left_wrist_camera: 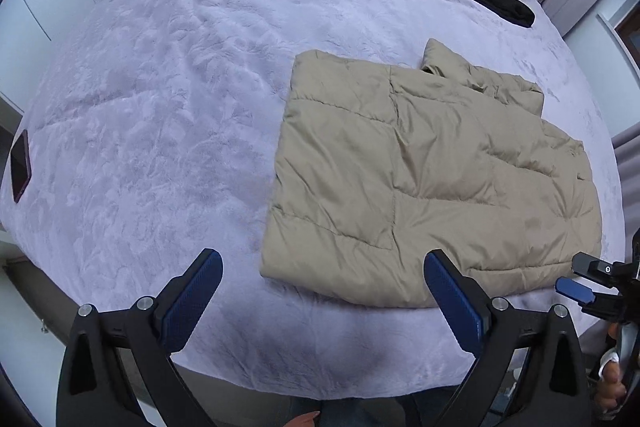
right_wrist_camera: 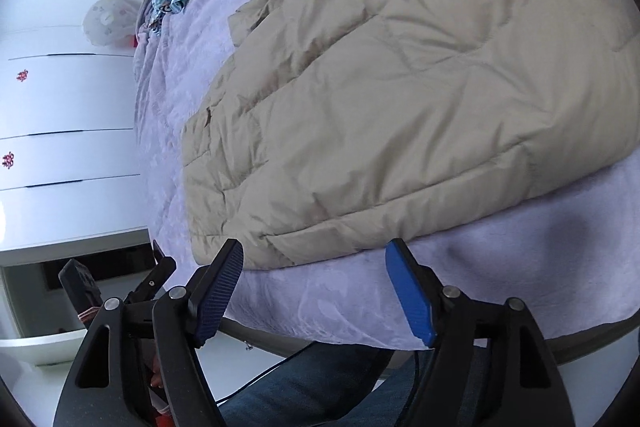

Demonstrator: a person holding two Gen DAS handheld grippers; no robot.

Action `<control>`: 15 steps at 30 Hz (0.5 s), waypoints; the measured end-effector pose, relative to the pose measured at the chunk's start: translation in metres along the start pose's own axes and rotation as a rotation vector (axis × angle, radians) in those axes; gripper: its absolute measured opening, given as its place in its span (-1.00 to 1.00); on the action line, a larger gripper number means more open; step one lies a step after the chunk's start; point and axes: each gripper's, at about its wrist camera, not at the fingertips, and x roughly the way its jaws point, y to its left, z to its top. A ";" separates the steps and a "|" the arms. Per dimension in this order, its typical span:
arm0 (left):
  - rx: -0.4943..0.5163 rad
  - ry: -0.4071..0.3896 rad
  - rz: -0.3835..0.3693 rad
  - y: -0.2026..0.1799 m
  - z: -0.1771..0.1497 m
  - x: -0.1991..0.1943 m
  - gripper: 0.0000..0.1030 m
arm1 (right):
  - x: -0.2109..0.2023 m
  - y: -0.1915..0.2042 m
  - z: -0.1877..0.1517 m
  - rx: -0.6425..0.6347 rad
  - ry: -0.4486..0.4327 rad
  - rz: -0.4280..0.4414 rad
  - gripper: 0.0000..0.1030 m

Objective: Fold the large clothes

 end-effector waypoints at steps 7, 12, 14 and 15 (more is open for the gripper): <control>0.039 0.018 -0.014 0.028 0.028 0.012 0.96 | 0.028 0.041 -0.001 -0.007 0.002 -0.033 0.49; 0.057 0.052 -0.011 0.039 0.036 0.028 0.96 | 0.038 0.057 -0.005 0.010 -0.010 -0.066 0.50; 0.071 0.074 -0.019 0.039 0.037 0.035 0.96 | 0.041 0.059 -0.007 0.018 -0.018 -0.073 0.55; 0.077 0.085 -0.017 0.039 0.038 0.038 0.96 | 0.043 0.060 -0.007 0.023 -0.023 -0.076 0.55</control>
